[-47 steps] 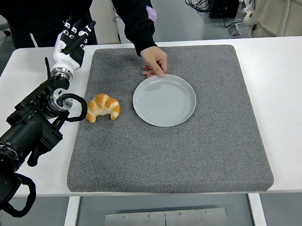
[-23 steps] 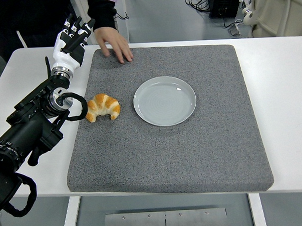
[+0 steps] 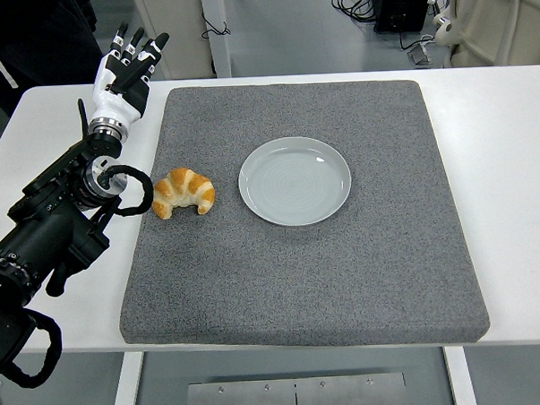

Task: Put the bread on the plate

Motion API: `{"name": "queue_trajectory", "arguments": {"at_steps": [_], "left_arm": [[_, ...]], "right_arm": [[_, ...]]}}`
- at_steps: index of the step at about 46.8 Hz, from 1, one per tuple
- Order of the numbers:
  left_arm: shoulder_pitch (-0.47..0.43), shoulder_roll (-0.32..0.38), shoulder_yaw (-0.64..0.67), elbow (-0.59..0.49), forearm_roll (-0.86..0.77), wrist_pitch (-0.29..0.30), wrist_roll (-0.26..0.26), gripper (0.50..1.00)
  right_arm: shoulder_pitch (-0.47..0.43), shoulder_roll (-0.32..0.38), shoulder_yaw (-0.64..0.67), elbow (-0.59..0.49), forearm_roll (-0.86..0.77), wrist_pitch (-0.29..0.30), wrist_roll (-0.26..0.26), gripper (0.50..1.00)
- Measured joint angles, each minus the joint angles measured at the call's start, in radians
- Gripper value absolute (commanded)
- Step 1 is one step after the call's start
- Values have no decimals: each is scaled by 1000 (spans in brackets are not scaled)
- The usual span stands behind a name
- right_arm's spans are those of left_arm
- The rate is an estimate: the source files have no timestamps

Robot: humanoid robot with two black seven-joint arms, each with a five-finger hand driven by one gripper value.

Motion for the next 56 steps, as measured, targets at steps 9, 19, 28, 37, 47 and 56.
{"name": "queue_trajectory", "arguments": {"at_steps": [9,19,28,37,47,56], "left_arm": [[2,-1,0,0,0,-10,0,975],[6,-7,4,-1,3,-10,1,975],[7,-2,28,-6,15,-10,1,972],[1,15,100,-21,16,3,1,972],[-14,27,176,-24,19,4,3,972],[-31,84,222,-64,39,4,8,971]], "right_arm": [[0,0,0,0,0,0,0,1000],[0,0,0,0,0,0,0,1000],[0,0,0,0,0,0,0,1000],[0,0,0,0,0,0,0,1000],[0,0,0,0,0,0,0,1000],[0,0,0,0,0,0,0,1000]]}}
